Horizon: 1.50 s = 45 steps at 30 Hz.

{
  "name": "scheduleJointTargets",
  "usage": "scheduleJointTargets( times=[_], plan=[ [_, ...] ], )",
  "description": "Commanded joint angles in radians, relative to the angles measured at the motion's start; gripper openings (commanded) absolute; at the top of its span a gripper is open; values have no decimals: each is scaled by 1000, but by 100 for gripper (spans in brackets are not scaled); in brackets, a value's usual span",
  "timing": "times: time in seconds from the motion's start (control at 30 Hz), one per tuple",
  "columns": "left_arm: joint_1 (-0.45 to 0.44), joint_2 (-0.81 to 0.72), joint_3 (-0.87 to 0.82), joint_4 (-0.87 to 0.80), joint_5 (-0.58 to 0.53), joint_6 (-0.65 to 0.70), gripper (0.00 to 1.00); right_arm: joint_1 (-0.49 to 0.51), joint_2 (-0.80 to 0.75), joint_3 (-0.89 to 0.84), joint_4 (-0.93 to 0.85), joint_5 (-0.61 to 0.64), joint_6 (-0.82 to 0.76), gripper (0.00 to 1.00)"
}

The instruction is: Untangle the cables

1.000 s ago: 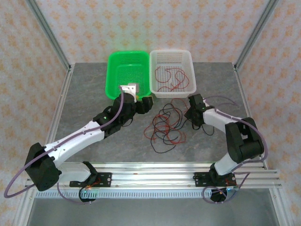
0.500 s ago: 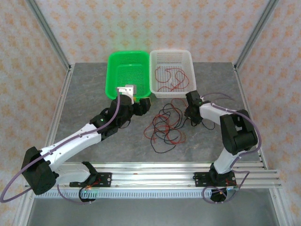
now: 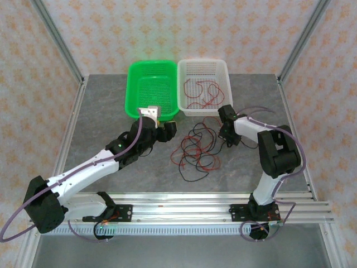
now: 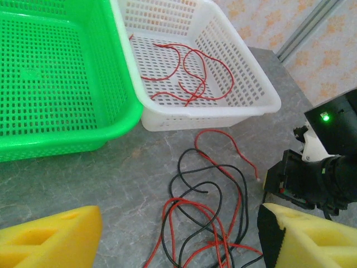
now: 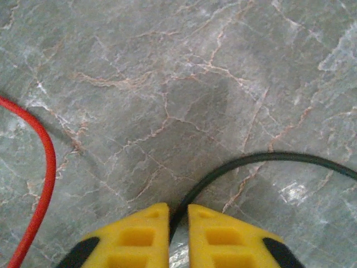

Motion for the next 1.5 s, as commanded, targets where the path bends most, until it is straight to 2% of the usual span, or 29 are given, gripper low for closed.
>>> scheduleJointTargets(
  times=[0.0, 0.03, 0.2, 0.57, 0.8, 1.0, 1.23, 1.37, 1.47],
  plan=[
    [0, -23, -22, 2, 15, 20, 75, -6, 99, -54, 21, -2, -7, 3],
    [0, -23, -24, 5, 17, 19, 75, -5, 98, -59, 29, -8, -8, 0],
    [0, -36, -28, 13, 25, 25, 75, -6, 36, -97, 67, -1, -8, 0],
    [-2, -133, -86, 7, 28, -18, 72, -5, -343, -15, 56, -3, -93, 0],
    [-2, -224, -174, 42, 22, -57, 71, -6, -537, 73, -3, -75, -128, 0],
    [-4, -273, -209, 64, 34, -55, 71, -6, -584, 257, -46, -194, -157, 0],
    [-82, -244, -212, 197, 50, 102, 72, -6, -561, 468, -59, -353, -155, 0],
    [-151, -142, -165, 309, 10, 238, 74, -6, -539, 549, -49, -440, -136, 0],
    [-172, -34, -116, 407, 31, 307, 74, -6, -523, 596, -24, -509, -111, 0]
  ],
)
